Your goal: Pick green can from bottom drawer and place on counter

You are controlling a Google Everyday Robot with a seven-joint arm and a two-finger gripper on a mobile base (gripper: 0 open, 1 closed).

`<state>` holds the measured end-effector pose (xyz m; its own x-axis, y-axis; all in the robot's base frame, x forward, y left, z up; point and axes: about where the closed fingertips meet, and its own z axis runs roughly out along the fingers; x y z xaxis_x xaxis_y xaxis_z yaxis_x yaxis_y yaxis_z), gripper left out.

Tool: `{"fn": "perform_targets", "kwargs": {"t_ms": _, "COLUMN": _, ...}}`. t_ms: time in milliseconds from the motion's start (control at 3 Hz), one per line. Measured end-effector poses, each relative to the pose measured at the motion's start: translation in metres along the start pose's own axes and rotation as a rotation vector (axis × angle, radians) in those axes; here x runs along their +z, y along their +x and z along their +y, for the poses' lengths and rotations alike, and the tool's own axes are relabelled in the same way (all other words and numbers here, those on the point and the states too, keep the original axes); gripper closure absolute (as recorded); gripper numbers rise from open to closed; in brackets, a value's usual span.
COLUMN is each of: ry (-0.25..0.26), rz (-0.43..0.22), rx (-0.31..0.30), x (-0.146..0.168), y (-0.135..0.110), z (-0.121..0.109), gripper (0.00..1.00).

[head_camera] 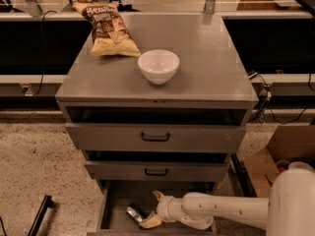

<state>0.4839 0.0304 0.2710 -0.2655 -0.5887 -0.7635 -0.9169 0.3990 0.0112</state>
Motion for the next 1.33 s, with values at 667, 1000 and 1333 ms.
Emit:
{"fn": "perform_targets", "kwargs": {"t_ms": 667, "ry": 0.017, "rz": -0.031, "rx": -0.013, "x": 0.035, "y": 0.019, "z": -0.001, "gripper": 0.3}}
{"fn": "perform_targets", "kwargs": {"t_ms": 1000, "ry": 0.027, "rz": -0.003, "rx": -0.004, "x": 0.053, "y": 0.028, "z": -0.005, "gripper": 0.27}}
{"fn": "perform_targets", "kwargs": {"t_ms": 1333, "ry": 0.05, "rz": 0.014, "rx": 0.039, "x": 0.081, "y": 0.041, "z": -0.014, "gripper": 0.3}}
